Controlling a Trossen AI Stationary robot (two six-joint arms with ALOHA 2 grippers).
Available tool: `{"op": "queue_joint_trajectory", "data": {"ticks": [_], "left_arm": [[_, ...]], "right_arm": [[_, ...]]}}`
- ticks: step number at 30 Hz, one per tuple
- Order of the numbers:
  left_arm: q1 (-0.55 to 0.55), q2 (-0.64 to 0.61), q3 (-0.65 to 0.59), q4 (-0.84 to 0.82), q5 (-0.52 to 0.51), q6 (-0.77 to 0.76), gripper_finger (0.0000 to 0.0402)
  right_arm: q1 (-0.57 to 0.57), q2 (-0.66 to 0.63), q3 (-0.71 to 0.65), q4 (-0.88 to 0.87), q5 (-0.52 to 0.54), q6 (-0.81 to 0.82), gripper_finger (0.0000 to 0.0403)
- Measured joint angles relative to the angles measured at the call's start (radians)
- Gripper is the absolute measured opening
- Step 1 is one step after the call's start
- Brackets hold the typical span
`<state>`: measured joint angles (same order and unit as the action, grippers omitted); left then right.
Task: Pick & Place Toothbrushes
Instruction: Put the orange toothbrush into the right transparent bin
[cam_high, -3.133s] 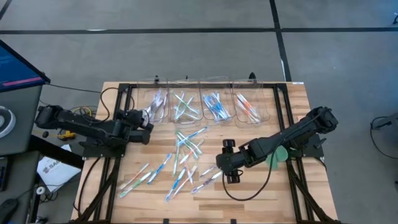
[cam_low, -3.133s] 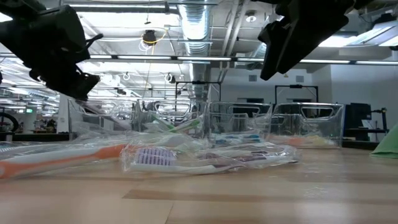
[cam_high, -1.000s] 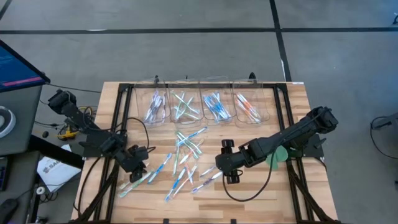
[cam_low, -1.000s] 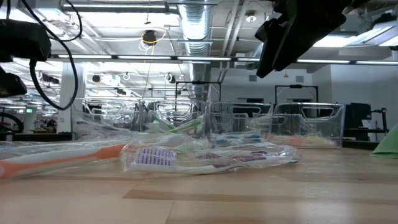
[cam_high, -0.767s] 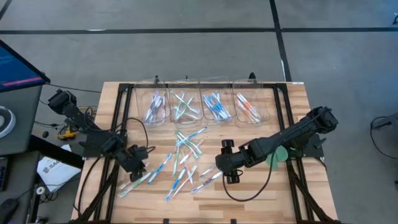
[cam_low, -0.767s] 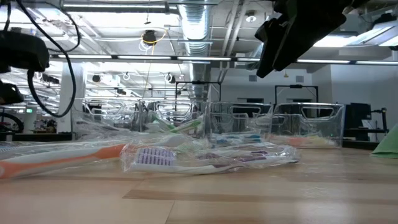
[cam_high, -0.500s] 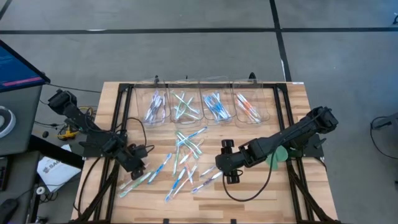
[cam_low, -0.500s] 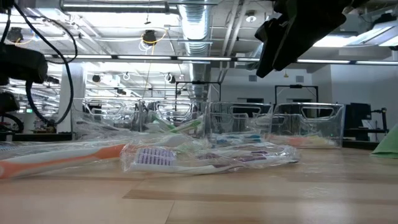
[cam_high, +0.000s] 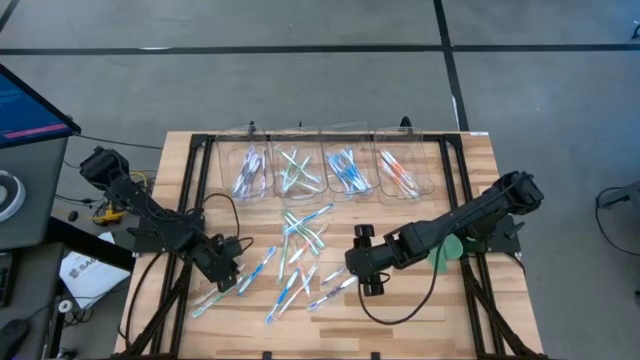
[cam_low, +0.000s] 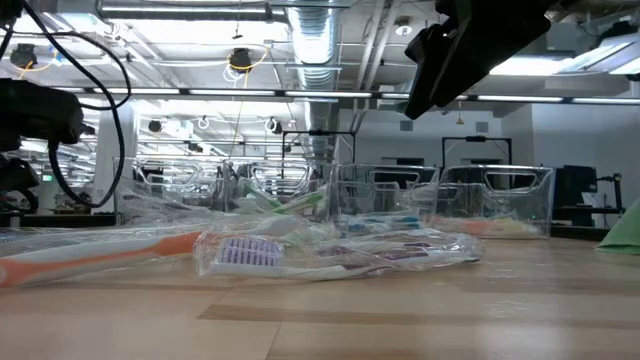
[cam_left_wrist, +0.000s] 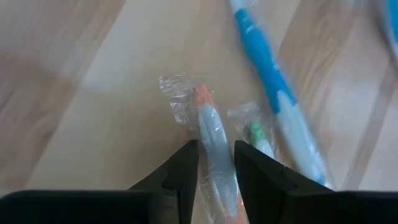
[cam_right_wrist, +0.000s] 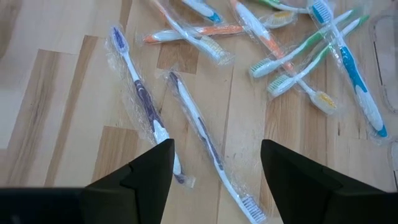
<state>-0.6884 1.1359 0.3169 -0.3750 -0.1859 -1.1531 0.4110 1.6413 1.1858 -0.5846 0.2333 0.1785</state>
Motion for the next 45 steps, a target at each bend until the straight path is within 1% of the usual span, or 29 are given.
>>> {"op": "queue_joint_trajectory", "data": {"ticks": [2,6,8,12,13,17,21,25,29,40,45], "left_arm": [[0.0,0.026,0.0,0.041,-0.01,-0.001,0.0104],[0.0,0.044,0.0,0.066,-0.013,-0.005,0.0096],[0.0,0.044,-0.001,0.064,-0.011,-0.009,0.008],[0.001,0.044,-0.001,0.065,-0.005,-0.012,0.0033],[0.001,0.044,-0.001,0.067,-0.005,-0.012,0.0027],[0.0,0.045,-0.001,0.071,-0.01,-0.021,0.0026],[0.0,0.046,-0.004,0.088,-0.045,-0.023,0.0026],[0.0,0.046,0.0,0.105,-0.073,-0.017,0.0009],[0.001,0.044,0.016,0.09,-0.077,0.014,0.0001],[0.001,0.044,0.025,0.095,-0.079,0.02,0.0002],[0.004,0.025,0.041,0.079,-0.079,0.037,0.0001]], "right_arm": [[0.0,0.0,0.0,-0.001,0.0,-0.002,0.0234],[0.0,0.0,0.0,-0.001,0.0,-0.002,0.0234],[0.0,0.0,0.0,-0.002,0.0,-0.002,0.0234],[0.001,0.0,0.0,-0.002,0.0,-0.002,0.0234],[0.001,0.0,0.0,-0.002,0.0,0.0,0.0234],[0.001,0.0,0.0,-0.002,0.0,0.003,0.0234],[0.001,0.0,0.0,-0.001,0.0,0.005,0.0234],[0.001,0.0,0.0,-0.002,0.0,0.005,0.0234],[0.001,0.0,0.0,-0.002,0.0,0.005,0.0234],[0.001,0.0,0.0,-0.002,0.0,-0.002,0.0234],[0.001,0.0,0.0,-0.002,0.0,-0.002,0.0234]]}}
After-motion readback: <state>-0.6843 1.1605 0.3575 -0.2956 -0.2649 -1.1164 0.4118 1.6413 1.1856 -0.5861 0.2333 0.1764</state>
